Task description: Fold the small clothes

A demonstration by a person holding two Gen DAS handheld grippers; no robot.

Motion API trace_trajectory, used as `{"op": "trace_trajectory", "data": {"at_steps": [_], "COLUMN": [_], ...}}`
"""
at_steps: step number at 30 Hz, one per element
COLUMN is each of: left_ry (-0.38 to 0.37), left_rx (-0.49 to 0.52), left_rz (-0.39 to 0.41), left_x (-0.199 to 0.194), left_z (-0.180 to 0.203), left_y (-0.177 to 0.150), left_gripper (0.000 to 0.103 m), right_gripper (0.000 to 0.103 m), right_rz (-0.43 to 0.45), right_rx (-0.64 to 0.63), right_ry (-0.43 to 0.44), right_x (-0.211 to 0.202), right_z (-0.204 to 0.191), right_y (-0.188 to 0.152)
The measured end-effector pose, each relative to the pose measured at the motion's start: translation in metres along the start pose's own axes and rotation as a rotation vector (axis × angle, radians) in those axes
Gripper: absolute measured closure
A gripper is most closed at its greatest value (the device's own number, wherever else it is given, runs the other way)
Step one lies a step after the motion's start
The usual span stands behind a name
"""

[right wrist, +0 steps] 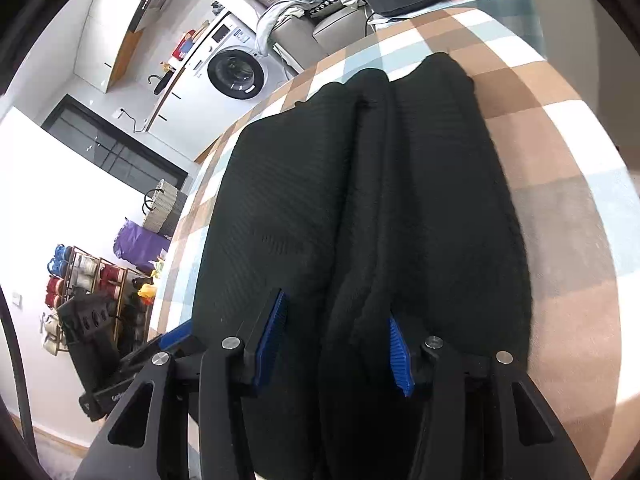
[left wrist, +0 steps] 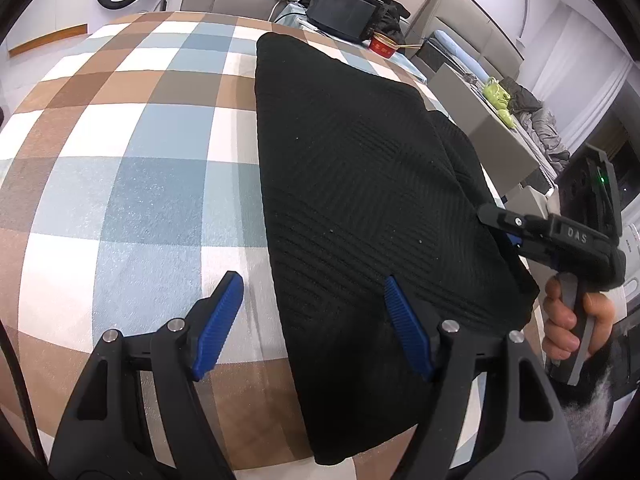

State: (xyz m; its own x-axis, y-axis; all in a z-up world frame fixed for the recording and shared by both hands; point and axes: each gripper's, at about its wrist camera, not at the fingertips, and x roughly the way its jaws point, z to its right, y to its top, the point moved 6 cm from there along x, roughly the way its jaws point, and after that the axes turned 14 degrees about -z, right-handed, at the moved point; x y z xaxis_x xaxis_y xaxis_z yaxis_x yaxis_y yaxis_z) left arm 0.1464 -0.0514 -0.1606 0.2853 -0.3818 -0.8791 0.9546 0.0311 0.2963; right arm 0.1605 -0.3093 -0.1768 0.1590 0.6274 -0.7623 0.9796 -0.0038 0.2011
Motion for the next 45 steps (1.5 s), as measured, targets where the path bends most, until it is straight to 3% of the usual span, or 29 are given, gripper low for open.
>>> {"op": "trace_trajectory", "data": {"at_steps": [5,7,9,13,18,22,26,34,41,44,45], "left_ry": [0.002,0.003,0.001,0.004,0.006,-0.005,-0.010,-0.009,-0.019,-0.038,-0.049], "left_rx": [-0.002,-0.005,-0.012,-0.033,-0.023,-0.022,-0.016,-0.020,-0.004,0.008,0.015], "left_rz": [0.001,0.003,0.004,0.015,0.031,0.021,-0.001,-0.002,-0.008,-0.011,-0.016], "left_x": [0.000,0.000,-0.001,-0.006,-0.011,-0.006,0.001,0.005,0.010,0.016,0.019], "left_z": [-0.001,-0.002,-0.004,-0.010,-0.008,-0.005,-0.001,-0.002,0.004,0.009,0.012], "left_y": [0.000,0.000,0.001,0.003,0.007,0.007,0.004,0.016,0.026,0.033,0.035], "left_gripper": [0.032,0.032,0.032,0.032,0.032,0.032,0.032,0.032,0.032,0.032,0.032], "right_gripper": [0.058,0.078,0.089,0.093,0.094,0.094,0.093,0.087,0.087,0.080,0.070], "right_rz": [0.007,0.011,0.020,0.078,0.158,0.177,0.085,0.096,0.059,0.092,0.101], "right_rx": [-0.060,-0.084,-0.128,-0.198,-0.318,-0.233,-0.092,-0.065,0.034,0.049,0.057], "right_ry": [-0.044,-0.081,-0.149,-0.184,-0.279,-0.360,-0.365,-0.319,-0.341,-0.319,-0.316], "right_x": [0.016,0.019,0.023,0.010,-0.035,-0.049,-0.022,-0.037,-0.045,-0.055,-0.057], "right_z": [-0.011,-0.015,-0.021,-0.038,-0.070,-0.040,0.010,0.012,0.038,0.039,0.039], "right_y": [0.018,0.018,0.018,0.018,0.012,0.006,0.000,-0.004,-0.039,-0.046,-0.046]}}
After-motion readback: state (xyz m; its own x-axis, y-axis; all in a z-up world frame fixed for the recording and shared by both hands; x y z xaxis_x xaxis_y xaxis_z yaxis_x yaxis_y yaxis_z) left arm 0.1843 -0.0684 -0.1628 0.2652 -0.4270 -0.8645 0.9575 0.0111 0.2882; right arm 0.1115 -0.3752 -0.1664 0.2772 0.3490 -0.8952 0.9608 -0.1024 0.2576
